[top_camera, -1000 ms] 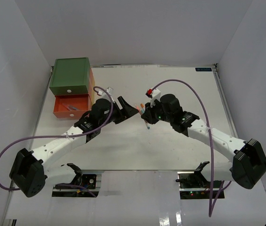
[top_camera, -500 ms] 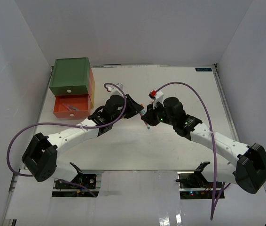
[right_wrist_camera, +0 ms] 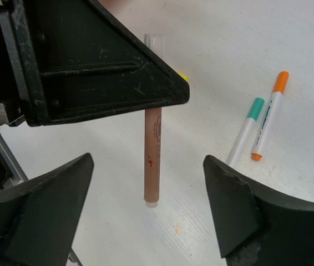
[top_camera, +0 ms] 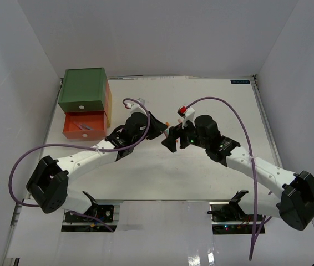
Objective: Sort the stationery into containers
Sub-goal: Place the pen in the drawer.
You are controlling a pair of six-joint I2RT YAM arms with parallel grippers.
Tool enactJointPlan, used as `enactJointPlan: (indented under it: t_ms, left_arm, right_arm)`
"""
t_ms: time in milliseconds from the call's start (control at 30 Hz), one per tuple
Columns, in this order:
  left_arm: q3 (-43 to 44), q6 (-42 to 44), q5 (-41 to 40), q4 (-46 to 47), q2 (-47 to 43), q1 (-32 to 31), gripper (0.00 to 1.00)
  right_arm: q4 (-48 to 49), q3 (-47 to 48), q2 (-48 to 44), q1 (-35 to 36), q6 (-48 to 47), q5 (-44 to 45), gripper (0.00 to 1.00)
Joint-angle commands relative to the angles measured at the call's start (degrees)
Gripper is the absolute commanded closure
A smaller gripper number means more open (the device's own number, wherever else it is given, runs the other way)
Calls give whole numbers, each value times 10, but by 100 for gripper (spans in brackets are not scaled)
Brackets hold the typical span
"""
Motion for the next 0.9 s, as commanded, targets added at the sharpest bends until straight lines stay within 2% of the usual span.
enactJointPlan:
  t_ms: [0, 100, 233, 367, 400, 467, 500, 633, 667, 867]
  left_arm:
    - [-5, 12, -39, -19, -40, 16, 93]
    - [-19, 14, -46, -46, -77, 59, 93]
    - [-43, 16, -32, -84, -140, 146, 93]
    - [-61, 44, -33, -105, -205, 236, 92]
    - [-60, 51, -34, -112, -220, 276, 92]
    - [-56, 64, -23, -133, -230, 320, 92]
    - [-56, 67, -18, -134, -239, 361, 92]
    - [-76, 65, 4, -120, -253, 447, 89]
    - [-78, 62, 9, -115, -252, 486, 89]
    - [-93, 34, 33, -69, -225, 540, 86]
  right_arm:
    - [-15, 11, -28, 3, -12, 12, 8]
    - [-28, 5, -51, 3, -28, 47, 2]
    - [-58, -16, -85, 3, -45, 87, 10]
    - [-63, -38, -111, 2, -53, 106, 10]
    - [-64, -43, -115, 2, -55, 106, 10]
    - [-64, -48, -124, 1, -60, 107, 10]
    - [-63, -51, -128, 1, -60, 108, 10]
    - [-64, -60, -134, 2, -67, 108, 10]
    - [-64, -61, -134, 2, -68, 109, 10]
    - [-66, -74, -143, 1, -75, 109, 10]
